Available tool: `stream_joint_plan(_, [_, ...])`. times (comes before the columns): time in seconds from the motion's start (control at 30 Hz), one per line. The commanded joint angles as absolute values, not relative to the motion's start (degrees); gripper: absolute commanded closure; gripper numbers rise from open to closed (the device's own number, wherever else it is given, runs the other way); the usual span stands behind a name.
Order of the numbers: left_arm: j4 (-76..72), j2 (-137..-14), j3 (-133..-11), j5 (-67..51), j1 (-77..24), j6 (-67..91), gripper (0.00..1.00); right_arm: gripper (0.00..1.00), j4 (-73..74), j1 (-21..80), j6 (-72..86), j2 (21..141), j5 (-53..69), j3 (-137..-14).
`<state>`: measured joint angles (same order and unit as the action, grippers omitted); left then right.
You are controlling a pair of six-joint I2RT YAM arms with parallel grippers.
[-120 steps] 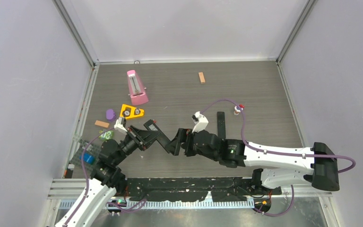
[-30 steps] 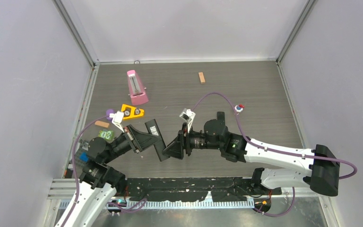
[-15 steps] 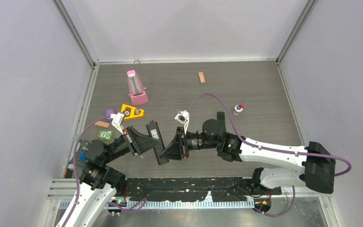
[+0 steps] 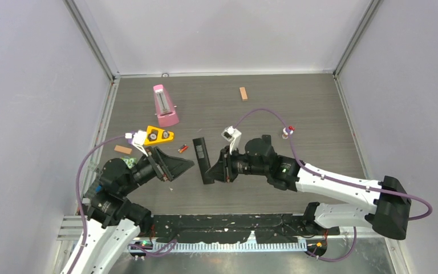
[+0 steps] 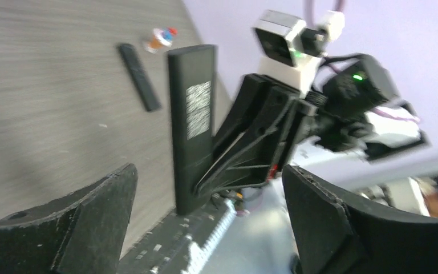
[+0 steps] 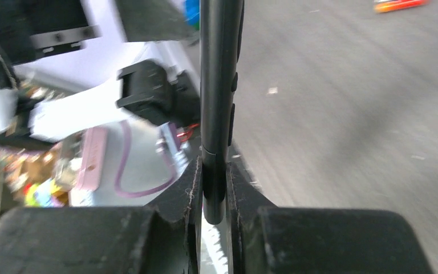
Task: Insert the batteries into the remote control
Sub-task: Place the remote control at the center of the board.
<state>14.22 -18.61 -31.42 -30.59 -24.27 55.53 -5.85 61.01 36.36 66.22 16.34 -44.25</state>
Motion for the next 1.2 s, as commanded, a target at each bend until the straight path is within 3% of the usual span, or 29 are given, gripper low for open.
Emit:
stream_joint_plan(0.0, [31.77,-21.55,-38.08,-12.00,-24.35,45.93,0.00,0.95,9.28,56.99,29.76,65.12,2.75,-50.94])
stream_joint_plan(0.2, [34.50,-22.92,-36.57,-2.33,-24.35,43.57,0.00,0.95,30.09,51.96,22.18,81.34,-26.43,-64.10])
stream_joint_plan(0.47, [31.84,-22.92,-32.94,-4.52,-24.35,43.00,0.01,0.95,42.02,47.18,22.87,104.41,-40.08,-82.53])
stream_joint_plan(0.77, [29.77,-20.28,-29.71,-3.99,-24.35,44.54,0.00,0.94,47.85,45.80,20.54,119.47,-44.81,-96.19])
stream_joint_plan(1.17, [30.94,-20.94,-29.07,-3.03,-24.35,45.35,0.00,0.80,46.02,44.82,16.19,124.75,-37.77,-99.60])
